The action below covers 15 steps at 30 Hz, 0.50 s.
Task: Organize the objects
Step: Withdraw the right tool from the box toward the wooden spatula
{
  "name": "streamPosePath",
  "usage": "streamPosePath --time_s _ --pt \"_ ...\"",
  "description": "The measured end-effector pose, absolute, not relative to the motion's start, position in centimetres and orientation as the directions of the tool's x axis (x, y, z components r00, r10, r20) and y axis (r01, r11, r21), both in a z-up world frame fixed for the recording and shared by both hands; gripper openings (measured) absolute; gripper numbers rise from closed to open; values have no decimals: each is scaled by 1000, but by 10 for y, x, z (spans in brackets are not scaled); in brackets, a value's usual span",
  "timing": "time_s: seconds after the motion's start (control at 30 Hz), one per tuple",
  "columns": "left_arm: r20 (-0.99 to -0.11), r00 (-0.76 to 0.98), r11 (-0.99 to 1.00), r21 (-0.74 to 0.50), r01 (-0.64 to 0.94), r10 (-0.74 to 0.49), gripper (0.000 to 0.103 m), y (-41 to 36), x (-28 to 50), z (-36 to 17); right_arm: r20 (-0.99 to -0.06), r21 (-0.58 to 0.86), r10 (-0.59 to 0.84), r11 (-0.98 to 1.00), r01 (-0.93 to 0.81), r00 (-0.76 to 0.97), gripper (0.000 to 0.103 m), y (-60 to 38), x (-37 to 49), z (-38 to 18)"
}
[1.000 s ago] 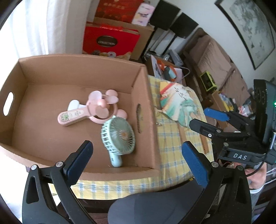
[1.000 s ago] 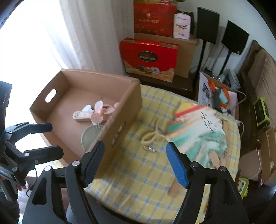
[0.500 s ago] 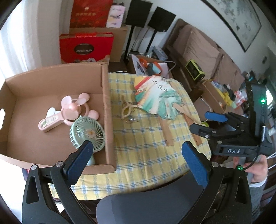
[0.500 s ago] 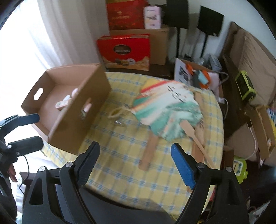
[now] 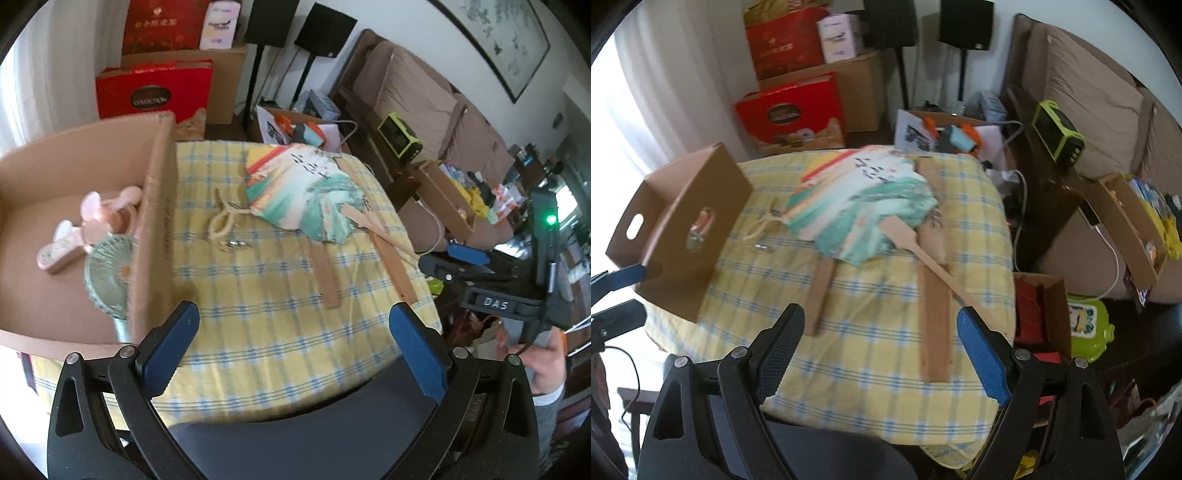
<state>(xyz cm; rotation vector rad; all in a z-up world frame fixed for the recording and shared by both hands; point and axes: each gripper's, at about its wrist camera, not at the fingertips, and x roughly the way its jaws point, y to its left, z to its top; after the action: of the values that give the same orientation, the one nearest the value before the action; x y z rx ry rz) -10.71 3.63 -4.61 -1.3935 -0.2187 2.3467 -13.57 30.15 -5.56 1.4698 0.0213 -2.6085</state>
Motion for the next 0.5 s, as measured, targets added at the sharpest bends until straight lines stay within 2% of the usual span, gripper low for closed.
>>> streamPosePath --time_s 0.5 --pt "-840 -345 -903 -347 -252 419 103 79 -117 -97 -859 32 -48 -999 40 -510 82 346 -150 -90"
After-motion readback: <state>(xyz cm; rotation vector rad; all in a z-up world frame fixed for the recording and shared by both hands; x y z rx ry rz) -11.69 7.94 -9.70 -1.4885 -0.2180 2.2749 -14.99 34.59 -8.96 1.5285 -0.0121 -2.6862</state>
